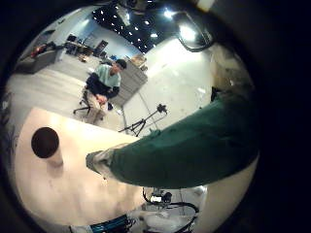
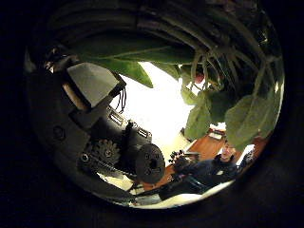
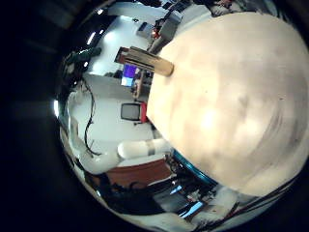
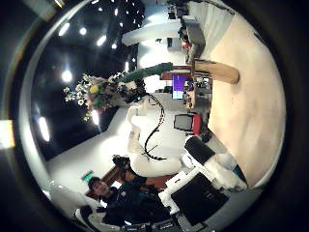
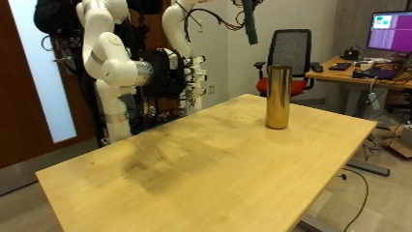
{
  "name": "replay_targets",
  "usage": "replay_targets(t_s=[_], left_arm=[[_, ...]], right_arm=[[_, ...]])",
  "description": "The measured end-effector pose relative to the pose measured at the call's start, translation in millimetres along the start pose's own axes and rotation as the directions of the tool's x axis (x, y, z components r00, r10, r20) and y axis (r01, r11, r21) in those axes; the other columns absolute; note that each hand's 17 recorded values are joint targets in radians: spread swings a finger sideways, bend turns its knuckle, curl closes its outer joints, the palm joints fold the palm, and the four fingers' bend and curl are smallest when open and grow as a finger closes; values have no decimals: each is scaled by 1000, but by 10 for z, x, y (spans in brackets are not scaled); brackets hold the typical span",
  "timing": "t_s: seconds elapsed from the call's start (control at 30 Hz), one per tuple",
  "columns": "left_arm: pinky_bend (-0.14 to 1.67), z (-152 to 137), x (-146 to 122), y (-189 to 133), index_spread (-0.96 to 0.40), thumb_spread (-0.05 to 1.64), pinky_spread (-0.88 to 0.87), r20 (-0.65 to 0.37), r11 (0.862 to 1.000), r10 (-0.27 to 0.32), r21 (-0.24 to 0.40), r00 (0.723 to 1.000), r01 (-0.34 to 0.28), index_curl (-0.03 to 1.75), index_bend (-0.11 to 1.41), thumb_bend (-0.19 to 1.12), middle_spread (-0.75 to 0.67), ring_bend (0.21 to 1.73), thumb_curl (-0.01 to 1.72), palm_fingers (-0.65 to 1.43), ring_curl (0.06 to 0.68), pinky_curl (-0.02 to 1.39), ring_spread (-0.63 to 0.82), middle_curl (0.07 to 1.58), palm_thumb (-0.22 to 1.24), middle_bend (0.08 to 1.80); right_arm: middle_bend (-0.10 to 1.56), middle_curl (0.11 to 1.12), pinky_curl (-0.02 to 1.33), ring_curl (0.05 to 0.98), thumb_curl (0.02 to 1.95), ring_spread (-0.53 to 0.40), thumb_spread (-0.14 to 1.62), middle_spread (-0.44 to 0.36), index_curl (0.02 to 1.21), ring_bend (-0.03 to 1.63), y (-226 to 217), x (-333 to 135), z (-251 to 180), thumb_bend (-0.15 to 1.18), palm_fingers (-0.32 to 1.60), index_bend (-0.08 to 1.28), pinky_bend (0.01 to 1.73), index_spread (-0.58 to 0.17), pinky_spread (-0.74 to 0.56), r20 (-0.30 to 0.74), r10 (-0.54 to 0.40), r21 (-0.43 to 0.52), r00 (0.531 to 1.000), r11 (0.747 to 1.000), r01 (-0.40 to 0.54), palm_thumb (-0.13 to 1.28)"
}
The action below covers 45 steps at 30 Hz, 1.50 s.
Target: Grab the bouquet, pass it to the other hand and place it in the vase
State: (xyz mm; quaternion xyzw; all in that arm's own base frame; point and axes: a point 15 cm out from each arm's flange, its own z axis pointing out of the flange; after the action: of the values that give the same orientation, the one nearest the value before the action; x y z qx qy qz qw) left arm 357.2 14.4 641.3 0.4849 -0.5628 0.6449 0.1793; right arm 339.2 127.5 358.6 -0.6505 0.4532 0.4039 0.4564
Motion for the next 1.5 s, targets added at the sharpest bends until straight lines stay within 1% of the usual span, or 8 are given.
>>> replay_targets(t_s=[0.23,0.4,0.63,0.93,1.17,1.33,1.47,1.5], left_arm=[[1020,-250,-276,-78,-926,75,-620,8,999,-37,40,999,37,1501,185,-18,-454,1388,915,1059,540,659,-441,887,1154,1181],[1011,-344,-430,-119,-889,72,-624,45,999,-24,36,999,22,1566,181,-19,-456,1384,925,1061,543,665,-437,888,1154,1177],[1004,-452,-629,-217,-828,71,-628,93,997,-33,68,995,27,1628,178,-19,-457,1381,934,1063,546,673,-433,890,1152,1174],[995,-383,-868,-164,-745,70,-632,92,997,-64,51,994,60,1683,176,-20,-459,1379,942,1067,549,681,-433,892,1151,1170],[990,-287,-1264,-181,-660,71,-635,131,996,-82,47,988,77,1720,170,-20,-453,1380,946,1066,548,687,-431,897,1150,1168],[978,-294,-1521,-194,-605,80,-640,121,994,-106,54,987,100,1737,171,-20,-453,1385,947,1060,549,688,-430,902,1140,1163],[927,-276,-1661,-69,-563,144,-663,108,993,-115,15,987,114,1713,180,-65,-445,1276,909,973,524,664,-458,900,1006,1159],[897,-275,-1715,-16,-539,292,-670,111,993,-119,-3,987,120,1655,120,-117,-440,1092,857,592,485,659,-477,877,836,1109]], right_arm=[[167,269,360,234,492,171,944,59,206,330,-181,-12,5,-26,-71,138,372,-425,301,76,13,62,997,998,-18,805],[168,258,350,240,487,172,945,61,202,320,-230,20,7,-26,-67,142,370,-416,302,101,15,78,995,997,-23,805],[168,251,342,247,484,172,950,61,209,305,-234,33,16,-25,-59,147,366,-409,302,107,18,75,994,997,-26,809],[169,249,335,252,485,173,952,61,229,283,-223,6,21,-25,-43,158,353,-400,301,103,10,73,995,997,-17,817],[172,250,332,256,487,173,954,61,248,274,-214,-16,45,-25,-29,165,344,-397,293,106,3,66,994,998,-10,825],[171,252,332,258,487,173,955,61,258,268,-202,-46,73,-25,-21,169,342,-397,285,110,-4,55,994,998,-3,825],[172,253,330,259,490,172,955,61,266,266,-201,-50,73,-24,-15,173,336,-394,284,110,-9,56,994,998,3,829],[170,252,329,260,491,172,955,60,275,263,-198,-47,75,-24,-6,182,328,-393,284,110,-9,56,994,998,3,829]])
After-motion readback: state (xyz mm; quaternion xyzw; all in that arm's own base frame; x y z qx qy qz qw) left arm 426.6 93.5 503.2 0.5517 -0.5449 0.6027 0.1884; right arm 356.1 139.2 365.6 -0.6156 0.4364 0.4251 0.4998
